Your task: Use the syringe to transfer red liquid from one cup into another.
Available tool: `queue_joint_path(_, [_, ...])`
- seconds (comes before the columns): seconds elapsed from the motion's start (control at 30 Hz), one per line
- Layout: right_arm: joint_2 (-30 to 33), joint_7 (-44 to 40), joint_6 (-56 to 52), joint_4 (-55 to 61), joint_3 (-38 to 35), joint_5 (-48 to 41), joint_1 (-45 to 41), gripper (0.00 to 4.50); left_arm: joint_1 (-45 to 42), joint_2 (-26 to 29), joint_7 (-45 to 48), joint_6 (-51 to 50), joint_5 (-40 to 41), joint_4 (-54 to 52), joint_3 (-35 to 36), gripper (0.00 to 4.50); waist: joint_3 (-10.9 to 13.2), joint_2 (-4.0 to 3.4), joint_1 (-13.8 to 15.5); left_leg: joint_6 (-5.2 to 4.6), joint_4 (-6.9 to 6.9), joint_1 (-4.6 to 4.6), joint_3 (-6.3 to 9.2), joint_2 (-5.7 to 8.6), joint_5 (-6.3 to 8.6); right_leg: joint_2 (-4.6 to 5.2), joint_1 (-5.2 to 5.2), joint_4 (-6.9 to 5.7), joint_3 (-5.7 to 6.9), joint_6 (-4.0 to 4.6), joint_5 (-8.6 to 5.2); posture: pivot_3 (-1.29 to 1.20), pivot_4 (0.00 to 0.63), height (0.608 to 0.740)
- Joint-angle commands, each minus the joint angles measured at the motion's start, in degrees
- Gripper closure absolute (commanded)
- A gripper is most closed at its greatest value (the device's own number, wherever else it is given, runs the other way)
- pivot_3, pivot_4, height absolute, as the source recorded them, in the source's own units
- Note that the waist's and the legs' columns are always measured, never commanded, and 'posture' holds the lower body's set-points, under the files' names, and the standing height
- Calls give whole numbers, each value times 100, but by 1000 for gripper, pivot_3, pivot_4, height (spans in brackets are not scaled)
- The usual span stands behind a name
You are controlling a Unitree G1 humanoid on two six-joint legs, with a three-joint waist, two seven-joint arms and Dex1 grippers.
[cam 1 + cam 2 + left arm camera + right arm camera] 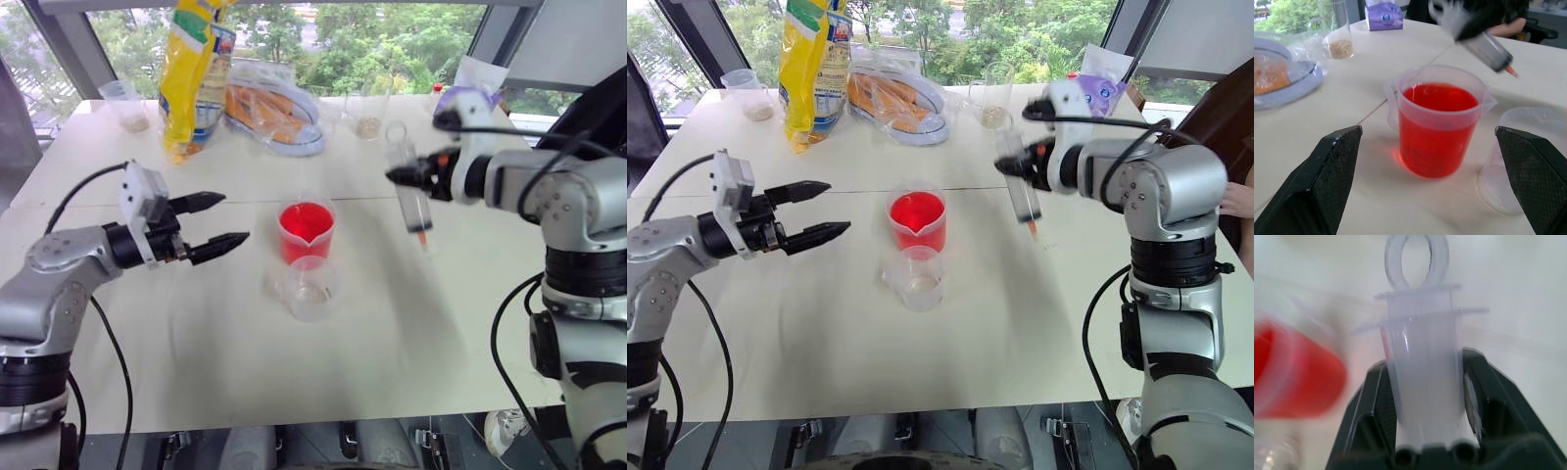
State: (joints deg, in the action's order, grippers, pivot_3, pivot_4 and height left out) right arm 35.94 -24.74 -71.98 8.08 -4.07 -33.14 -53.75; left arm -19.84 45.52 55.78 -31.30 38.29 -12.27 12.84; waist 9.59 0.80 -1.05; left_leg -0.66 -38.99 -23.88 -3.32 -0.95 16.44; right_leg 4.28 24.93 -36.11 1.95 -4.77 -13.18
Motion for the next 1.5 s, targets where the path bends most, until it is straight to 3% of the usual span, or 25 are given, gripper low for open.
queue_joint_path(0.03, [-333,-291,1290,515,-480,-135,-86,3034,-330,186,118,-132,201,129,253,0,1,-1,8,0,0,0,3,-2,0,-5,-1,0,0,0,0,0,150,740])
queue_joint_path(0.17, [-1215,-738,2178,642,-786,-777,-145,3034,-741,349,275,-319,302,299,209,0,2,0,15,1,-2,1,3,-2,-1,-7,-4,0,-2,0,0,0,150,740])
queue_joint_path(0.27, [-1809,-1218,2867,622,-622,-985,8,3034,-1065,397,355,-516,455,478,233,0,3,0,13,1,-2,1,2,-2,-1,-7,-4,-1,-4,-2,1,0,150,740])
queue_joint_path(0.5, [-2383,-1913,4490,6,329,-168,702,3034,-1414,424,438,-781,612,520,166,0,3,0,15,2,-7,3,1,8,-2,5,-12,0,-4,-3,2,0,150,740])
queue_joint_path(0.77, [-2691,-2063,6308,-1097,725,886,1072,3034,-1752,293,335,-1065,890,231,103,0,4,0,16,7,-8,5,3,8,-4,3,-12,-3,-4,-4,2,0,150,740])
queue_joint_path(1.5, [-2610,-2186,6009,-1149,916,944,1393,3034,-3176,-581,444,-1260,756,836,-795,0,6,1,4,14,-8,14,4,6,-9,-4,-16,-10,-7,-4,2,0,150,740])
